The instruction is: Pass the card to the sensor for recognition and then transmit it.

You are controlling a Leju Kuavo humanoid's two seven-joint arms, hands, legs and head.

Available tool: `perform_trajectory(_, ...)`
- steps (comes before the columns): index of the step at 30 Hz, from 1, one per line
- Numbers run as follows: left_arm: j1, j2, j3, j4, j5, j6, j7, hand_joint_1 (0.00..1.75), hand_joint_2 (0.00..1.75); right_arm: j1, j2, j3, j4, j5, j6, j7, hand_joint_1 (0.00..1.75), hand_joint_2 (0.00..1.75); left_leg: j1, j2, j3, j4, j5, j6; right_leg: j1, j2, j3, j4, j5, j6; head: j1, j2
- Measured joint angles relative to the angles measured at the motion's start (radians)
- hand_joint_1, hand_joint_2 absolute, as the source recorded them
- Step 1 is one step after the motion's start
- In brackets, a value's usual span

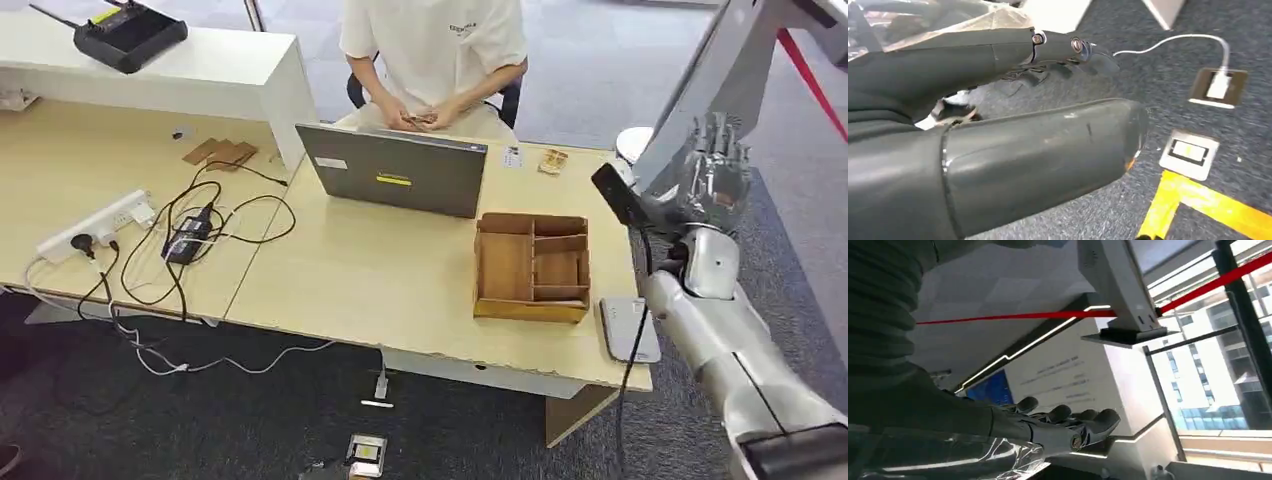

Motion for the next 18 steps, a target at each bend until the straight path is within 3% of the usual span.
perform_trajectory(8, 0.004, 0.022, -0.040, -0.005, 0.072, 0.023, 0.037, 0.00, 0.00, 0.196, -0.131, -0.304, -0.065, 0.060, -0.001, -0.033, 0.00, 1.75, 0.000, -0.002, 0.000, 0.000, 0.000, 0.000, 0.000, 0.000, 0.000, 0.000, 0.000, 0.000, -0.002, 0.000)
perform_trajectory(18, 0.006, 0.030, -0.086, -0.010, 0.112, 0.036, 0.053, 0.00, 0.00, 0.402, -0.164, -0.666, -0.042, 0.077, -0.001, -0.063, 0.00, 1.75, 0.000, -0.002, 0.000, -0.001, -0.001, 0.000, 0.000, -0.001, 0.000, 0.000, 0.000, 0.000, -0.001, 0.000)
